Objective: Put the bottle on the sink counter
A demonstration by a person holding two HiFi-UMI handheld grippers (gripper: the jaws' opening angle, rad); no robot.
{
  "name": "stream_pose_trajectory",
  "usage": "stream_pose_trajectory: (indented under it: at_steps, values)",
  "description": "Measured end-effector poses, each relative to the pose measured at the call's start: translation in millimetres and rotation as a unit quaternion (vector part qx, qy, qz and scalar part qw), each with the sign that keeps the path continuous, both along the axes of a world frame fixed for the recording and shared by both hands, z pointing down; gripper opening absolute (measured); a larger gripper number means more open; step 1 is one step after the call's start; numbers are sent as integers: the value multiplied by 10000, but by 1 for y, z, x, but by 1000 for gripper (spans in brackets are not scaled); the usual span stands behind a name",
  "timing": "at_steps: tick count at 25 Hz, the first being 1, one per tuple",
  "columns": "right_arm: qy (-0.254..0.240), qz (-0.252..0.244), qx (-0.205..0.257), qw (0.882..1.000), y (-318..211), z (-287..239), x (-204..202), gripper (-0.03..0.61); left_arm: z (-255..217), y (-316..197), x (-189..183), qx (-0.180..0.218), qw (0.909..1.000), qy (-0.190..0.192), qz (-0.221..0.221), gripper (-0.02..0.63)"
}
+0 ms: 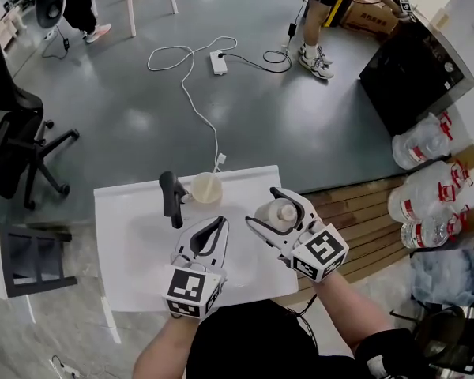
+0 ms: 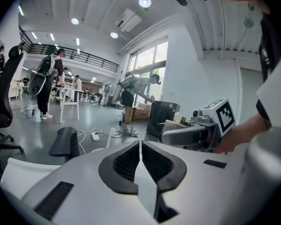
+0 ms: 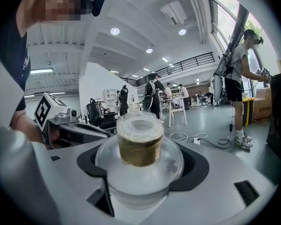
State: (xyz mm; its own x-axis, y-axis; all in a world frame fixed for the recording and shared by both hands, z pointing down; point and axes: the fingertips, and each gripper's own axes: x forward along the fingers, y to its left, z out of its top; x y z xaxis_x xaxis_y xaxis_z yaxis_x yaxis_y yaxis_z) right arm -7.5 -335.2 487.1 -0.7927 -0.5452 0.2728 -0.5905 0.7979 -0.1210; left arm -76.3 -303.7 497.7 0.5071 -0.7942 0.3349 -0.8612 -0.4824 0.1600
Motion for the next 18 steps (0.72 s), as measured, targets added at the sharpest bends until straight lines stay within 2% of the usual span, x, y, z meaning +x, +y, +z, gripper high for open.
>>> stream_pose_trajectory:
  at_steps: [4,18]
  values:
    - [67,32,-50,10000,-12,16,5,354,14,-7,4,-39,9999,-130,46,21]
    - [509,113,-124,9986,-59,84,11,354,43,-16,6,-346,9994,-40,8,21]
